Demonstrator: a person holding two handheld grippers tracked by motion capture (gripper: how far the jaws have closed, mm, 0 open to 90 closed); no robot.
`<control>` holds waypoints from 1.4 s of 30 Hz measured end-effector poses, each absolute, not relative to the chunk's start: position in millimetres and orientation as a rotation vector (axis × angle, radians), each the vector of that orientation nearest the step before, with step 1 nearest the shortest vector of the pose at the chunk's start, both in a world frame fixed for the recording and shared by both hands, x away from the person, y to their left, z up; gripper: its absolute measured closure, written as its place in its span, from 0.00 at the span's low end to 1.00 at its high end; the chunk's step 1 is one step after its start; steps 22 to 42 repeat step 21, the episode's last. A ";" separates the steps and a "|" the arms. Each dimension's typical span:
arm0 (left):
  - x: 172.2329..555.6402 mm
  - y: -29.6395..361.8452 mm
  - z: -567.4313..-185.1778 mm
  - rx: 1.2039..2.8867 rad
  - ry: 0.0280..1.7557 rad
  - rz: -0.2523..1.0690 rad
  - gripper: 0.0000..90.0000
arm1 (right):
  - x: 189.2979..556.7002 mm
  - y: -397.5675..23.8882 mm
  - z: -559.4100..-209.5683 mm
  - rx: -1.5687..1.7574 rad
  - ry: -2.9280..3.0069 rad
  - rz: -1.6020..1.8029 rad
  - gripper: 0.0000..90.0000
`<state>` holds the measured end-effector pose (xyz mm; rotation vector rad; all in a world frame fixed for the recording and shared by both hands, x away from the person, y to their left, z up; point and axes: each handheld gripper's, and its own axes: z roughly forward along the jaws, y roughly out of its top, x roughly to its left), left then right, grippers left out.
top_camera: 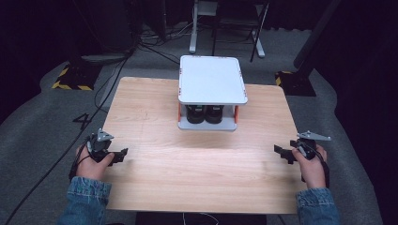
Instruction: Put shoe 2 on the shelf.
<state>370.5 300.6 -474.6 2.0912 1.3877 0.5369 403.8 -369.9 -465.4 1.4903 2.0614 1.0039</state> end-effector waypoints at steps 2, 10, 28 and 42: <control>370.9 302.0 -477.2 2.084 1.408 0.541 0.20 | 406.8 -369.0 -473.3 1.493 2.060 0.983 0.20; 373.3 304.4 -484.7 2.089 1.383 0.585 0.20 | 411.0 -369.4 -489.1 1.499 2.035 0.953 0.21; 376.3 305.0 -491.0 2.100 1.378 0.558 0.20 | 411.3 -366.9 -496.4 1.507 1.999 0.981 0.21; 376.3 305.0 -491.0 2.100 1.378 0.558 0.20 | 411.3 -366.9 -496.4 1.507 1.999 0.981 0.21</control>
